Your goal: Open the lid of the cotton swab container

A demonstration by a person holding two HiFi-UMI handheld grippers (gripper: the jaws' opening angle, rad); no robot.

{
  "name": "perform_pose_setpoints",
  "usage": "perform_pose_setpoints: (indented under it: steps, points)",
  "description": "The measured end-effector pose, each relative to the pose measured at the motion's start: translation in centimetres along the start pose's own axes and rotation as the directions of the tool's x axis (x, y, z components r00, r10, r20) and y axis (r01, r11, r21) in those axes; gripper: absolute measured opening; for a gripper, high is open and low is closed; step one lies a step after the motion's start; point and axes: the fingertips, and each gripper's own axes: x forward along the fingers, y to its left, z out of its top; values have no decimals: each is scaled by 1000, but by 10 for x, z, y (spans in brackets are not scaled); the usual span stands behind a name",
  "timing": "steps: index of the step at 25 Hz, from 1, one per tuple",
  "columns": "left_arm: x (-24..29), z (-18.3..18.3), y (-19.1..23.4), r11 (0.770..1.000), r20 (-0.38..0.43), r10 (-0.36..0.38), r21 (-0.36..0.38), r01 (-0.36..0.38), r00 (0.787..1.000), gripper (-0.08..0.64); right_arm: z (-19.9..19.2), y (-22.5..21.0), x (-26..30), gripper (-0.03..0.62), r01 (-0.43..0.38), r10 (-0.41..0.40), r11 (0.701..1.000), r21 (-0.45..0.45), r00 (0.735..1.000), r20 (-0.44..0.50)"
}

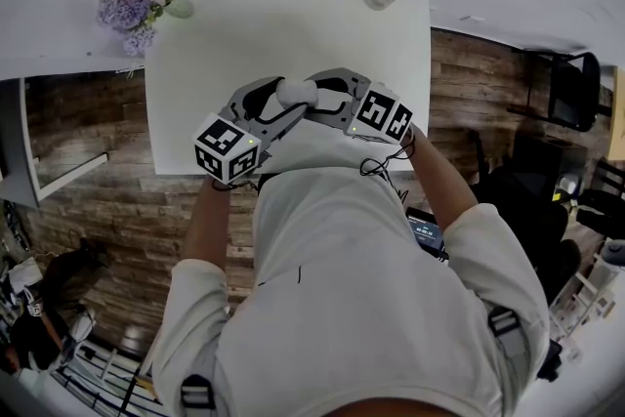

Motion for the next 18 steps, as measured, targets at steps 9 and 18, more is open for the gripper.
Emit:
perform_pose_setpoints:
  steps: [9,18]
  points:
    - [0,-2,0,999,1,-3,-35,3,1000,272,-2,0,0,209,12,-13,999,-36,1000,-16]
    - [-4,-4,1,998,-27,-35,-61,33,999,270,-1,3,3,207,0,-1,998,-66,1000,-18]
